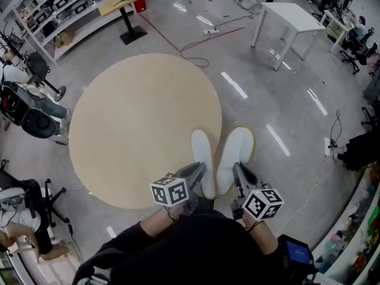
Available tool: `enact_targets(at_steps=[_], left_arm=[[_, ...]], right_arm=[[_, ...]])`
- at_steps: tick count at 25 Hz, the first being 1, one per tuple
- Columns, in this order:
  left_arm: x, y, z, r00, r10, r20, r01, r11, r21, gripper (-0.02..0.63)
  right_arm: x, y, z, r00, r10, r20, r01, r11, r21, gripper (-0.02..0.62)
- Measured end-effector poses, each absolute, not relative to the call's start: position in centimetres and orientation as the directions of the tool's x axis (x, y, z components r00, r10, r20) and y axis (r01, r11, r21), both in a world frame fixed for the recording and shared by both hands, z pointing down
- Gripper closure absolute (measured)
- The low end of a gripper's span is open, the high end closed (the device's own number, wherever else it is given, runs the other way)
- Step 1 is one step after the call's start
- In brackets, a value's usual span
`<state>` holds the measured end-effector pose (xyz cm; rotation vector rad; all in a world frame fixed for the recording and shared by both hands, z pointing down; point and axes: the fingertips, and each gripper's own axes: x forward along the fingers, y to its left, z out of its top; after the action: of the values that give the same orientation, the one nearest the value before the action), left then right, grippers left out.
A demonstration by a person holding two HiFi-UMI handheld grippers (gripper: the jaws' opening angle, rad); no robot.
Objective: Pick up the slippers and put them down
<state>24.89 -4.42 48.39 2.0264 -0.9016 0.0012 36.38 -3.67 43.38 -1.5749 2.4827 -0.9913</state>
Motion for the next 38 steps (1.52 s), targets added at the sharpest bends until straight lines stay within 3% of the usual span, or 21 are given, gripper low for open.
enact_targets(at_steps=[20, 24, 29, 38], left_arm=[[27.1, -19.2, 51.0, 0.671, -0.668, 0.320, -0.596, -0.229, 0.770, 0.572], [24.1, -18.5, 52.1, 0.607, -0.725, 0.325, -0.624, -0.183, 0.760, 0.572], [16.2, -15.3, 52.1, 0.537, -0.790, 0.297, -0.625, -0.135, 0.769, 0.572], [16.7, -22.9, 53.4, 0.406, -0.835, 0.371, -0.647, 0.025, 0.762, 0.572]], right_arm=[[39.5, -18.4, 45.3, -0.548, -0.740, 0.389, -0.795, 0.317, -0.517, 0.566], [37.8, -18.7, 45.9, -0.596, -0.709, 0.377, -0.771, 0.373, -0.517, 0.565], [30.8, -16.4, 46.0, -0.632, -0.685, 0.363, -0.748, 0.415, -0.519, 0.566], [30.8, -27.5, 47.9, -0.736, -0.544, 0.404, -0.666, 0.472, -0.578, 0.565]])
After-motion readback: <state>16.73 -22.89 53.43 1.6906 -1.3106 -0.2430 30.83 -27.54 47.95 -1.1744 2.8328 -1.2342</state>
